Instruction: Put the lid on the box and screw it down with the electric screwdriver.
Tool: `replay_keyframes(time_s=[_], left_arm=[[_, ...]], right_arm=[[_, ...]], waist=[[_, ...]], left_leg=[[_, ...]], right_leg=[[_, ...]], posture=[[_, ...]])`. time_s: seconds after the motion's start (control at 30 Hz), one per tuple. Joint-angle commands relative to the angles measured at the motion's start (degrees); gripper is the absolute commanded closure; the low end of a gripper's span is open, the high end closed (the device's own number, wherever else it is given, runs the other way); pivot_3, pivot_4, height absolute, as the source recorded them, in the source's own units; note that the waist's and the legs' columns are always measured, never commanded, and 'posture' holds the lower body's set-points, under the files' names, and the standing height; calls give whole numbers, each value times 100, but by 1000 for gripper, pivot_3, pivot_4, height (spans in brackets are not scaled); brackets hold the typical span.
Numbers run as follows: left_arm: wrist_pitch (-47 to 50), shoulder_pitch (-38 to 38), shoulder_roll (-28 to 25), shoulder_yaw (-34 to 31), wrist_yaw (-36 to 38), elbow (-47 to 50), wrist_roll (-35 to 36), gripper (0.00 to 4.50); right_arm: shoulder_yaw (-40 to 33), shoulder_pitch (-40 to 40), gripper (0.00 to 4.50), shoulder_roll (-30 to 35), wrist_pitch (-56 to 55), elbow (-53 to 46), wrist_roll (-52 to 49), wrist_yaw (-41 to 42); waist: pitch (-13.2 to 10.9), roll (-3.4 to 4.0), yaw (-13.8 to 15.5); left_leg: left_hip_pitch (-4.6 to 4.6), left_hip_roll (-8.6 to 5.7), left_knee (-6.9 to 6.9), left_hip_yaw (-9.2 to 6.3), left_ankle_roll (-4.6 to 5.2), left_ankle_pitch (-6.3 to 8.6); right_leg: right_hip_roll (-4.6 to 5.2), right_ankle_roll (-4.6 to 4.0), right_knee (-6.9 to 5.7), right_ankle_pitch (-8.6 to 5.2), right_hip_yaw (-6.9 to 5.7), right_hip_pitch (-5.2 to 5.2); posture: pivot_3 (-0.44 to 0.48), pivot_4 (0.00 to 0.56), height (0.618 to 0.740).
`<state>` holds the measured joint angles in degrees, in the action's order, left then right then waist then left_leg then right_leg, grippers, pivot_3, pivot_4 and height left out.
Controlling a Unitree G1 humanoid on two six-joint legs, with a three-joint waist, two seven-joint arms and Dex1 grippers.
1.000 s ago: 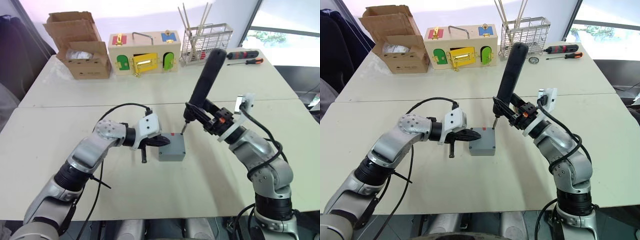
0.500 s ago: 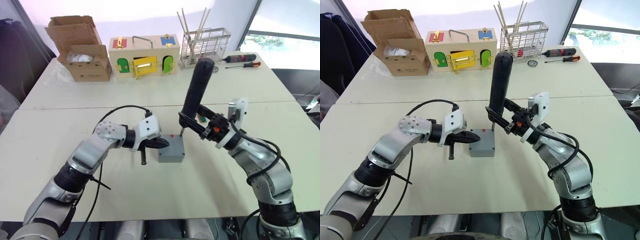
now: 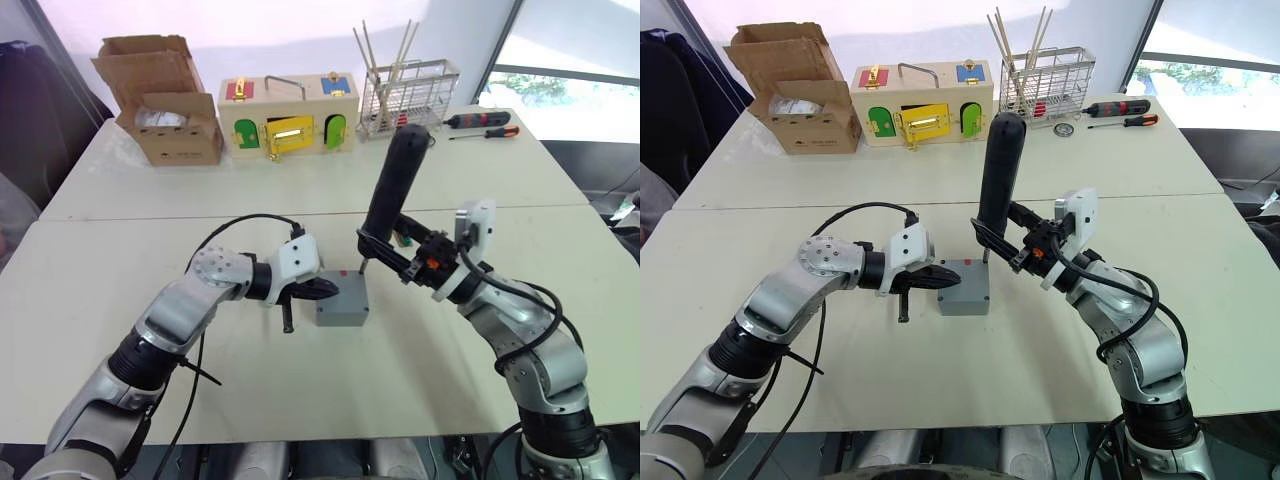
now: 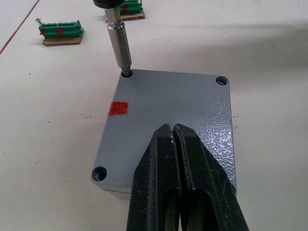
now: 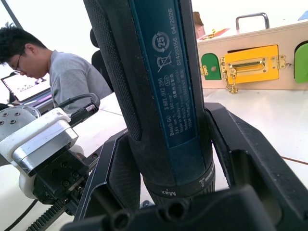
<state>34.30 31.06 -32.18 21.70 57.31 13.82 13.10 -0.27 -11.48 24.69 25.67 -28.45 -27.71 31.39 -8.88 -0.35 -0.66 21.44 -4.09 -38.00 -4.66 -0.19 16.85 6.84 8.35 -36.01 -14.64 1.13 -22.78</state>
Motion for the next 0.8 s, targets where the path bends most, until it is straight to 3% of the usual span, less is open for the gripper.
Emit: replay_keyframes(time_s=[0.03,0.8], left_arm=[[-28,-93,15,134,9,-73,-98,4500],[-85,-260,7,130,-41,-48,-193,4500]], right_arm=[[394,164,2657,79,292,323,109,170],[498,344,2657,83,145,715,312,302]], waist=[[1,0,1],[80,-18,3]], left_leg=[[0,0,0,0,0,0],[-6,2,10,-6,1,1]], right_leg=[[0,0,0,0,0,1],[0,0,22,-2,-3,13]], posture=[[0,150,730],[0,150,730]])
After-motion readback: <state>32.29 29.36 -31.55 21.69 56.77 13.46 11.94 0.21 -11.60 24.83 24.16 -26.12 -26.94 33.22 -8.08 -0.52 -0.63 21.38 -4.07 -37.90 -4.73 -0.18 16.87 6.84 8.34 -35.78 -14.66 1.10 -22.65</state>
